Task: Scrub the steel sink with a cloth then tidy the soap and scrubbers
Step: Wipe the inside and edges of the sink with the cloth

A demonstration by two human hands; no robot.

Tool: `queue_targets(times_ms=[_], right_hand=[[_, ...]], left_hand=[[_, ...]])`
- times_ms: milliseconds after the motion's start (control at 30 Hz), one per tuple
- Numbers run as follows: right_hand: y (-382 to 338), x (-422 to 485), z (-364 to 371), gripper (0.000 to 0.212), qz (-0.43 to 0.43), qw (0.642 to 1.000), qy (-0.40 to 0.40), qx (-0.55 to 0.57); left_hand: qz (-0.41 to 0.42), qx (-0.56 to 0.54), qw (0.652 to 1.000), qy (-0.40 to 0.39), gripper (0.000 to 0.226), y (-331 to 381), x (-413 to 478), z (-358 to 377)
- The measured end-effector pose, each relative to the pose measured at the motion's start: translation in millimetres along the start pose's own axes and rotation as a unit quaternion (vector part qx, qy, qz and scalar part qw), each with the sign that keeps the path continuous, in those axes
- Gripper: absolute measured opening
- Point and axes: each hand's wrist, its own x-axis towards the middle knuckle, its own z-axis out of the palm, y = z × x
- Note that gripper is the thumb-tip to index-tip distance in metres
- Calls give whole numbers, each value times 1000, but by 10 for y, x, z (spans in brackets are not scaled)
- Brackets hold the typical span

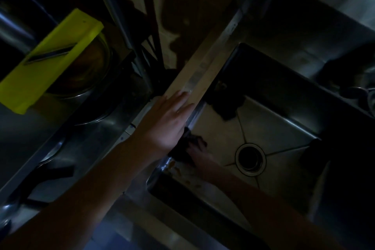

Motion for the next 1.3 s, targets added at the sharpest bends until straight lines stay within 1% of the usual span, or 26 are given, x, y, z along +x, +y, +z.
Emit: queue_targets(times_ms=[33, 100, 200, 267, 300, 367, 433, 500, 567, 600, 700, 767, 867, 1000, 1133, 1200, 1300], right_hand=[[-21, -60, 54, 51, -6, 1000, -25, -1], [-20, -100, 116, 51, -14, 999, -37, -14], [91, -37, 84, 54, -3, 999, -13, 40], [244, 54, 24, 55, 29, 999, 4, 46], [327, 110, -22, 55, 55, 997, 17, 54], [488, 235, -128, 56, 108, 986, 76, 99], [608, 341, -228, 57, 162, 966, 143, 145], [646, 437, -278, 59, 210, 949, 161, 171], [589, 521, -264, 60, 227, 950, 134, 167], [543, 549, -236, 60, 220, 956, 115, 153], [483, 558, -124, 59, 171, 980, 64, 84], [516, 500, -73, 61, 150, 987, 44, 39], [660, 417, -77, 63, 141, 987, 65, 35], [955, 510, -259, 70, 225, 965, 100, 88], [1068, 735, -492, 67, 254, 955, 109, 105], [969, 807, -495, 69, 254, 956, 98, 105], [698, 762, -378, 71, 211, 973, 70, 69]], left_hand=[[0, 5, 1000, -3, 45, 1, -18, -10], [1, 6, 1000, 3, 44, 13, -53, -34], [-3, -9, 999, 47, 44, 27, -144, -46], [-6, -23, 996, 81, 43, 29, -239, -29], [-5, -27, 995, 92, 42, 29, -288, -17], [-4, -16, 996, 91, 43, 29, -371, 13], [-22, 9, 997, 67, 45, 40, -433, 34], [-29, 24, 999, 40, 49, 41, -496, 58], [-28, 39, 999, 15, 52, 35, -576, 72], [-28, 49, 998, 6, 52, 31, -613, 74], [-31, 56, 998, -6, 51, 40, -667, 80], [-36, 49, 998, -9, 52, 49, -659, 92], [-39, 56, 998, -8, 54, 59, -641, 100], [-43, 66, 997, -17, 55, 62, -641, 107], [-43, 61, 997, -21, 55, 52, -637, 88], [-37, 60, 997, -23, 53, 51, -646, 77], [-32, 58, 998, -8, 54, 44, -664, 82]])
